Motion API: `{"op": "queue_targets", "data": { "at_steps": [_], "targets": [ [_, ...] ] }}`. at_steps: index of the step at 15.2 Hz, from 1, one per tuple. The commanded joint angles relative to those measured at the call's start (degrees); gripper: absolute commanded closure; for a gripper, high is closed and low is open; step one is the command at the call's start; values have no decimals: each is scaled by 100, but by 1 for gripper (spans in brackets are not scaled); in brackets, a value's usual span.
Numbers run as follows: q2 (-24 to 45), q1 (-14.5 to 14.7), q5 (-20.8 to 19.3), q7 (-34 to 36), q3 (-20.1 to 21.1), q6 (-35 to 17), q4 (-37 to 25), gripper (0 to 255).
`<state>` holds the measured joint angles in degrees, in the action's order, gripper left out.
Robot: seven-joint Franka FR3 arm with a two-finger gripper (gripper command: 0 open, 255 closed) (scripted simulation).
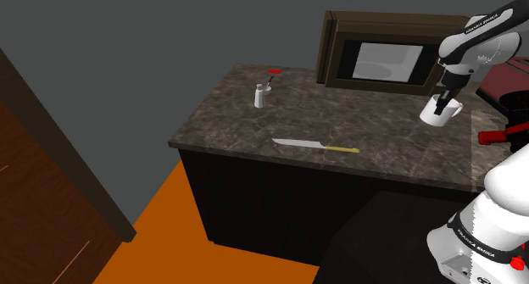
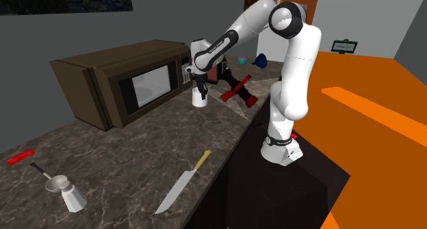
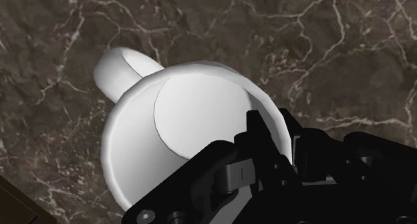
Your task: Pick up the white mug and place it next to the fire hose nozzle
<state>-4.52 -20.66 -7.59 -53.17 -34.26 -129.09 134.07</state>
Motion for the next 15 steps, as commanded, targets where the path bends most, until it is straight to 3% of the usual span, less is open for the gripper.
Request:
{"op": "queue_targets", "data": {
  "at_steps": [1, 6, 10, 15],
  "targets": [
    [0, 0, 0, -1, 0, -1, -2, 0],
    [0, 0, 0, 0, 0, -2, -1, 0],
    [-431, 12, -195, 164, 106, 776, -392, 0],
    [-431, 9, -194, 164, 108, 776, -392, 0]
  ]
}}
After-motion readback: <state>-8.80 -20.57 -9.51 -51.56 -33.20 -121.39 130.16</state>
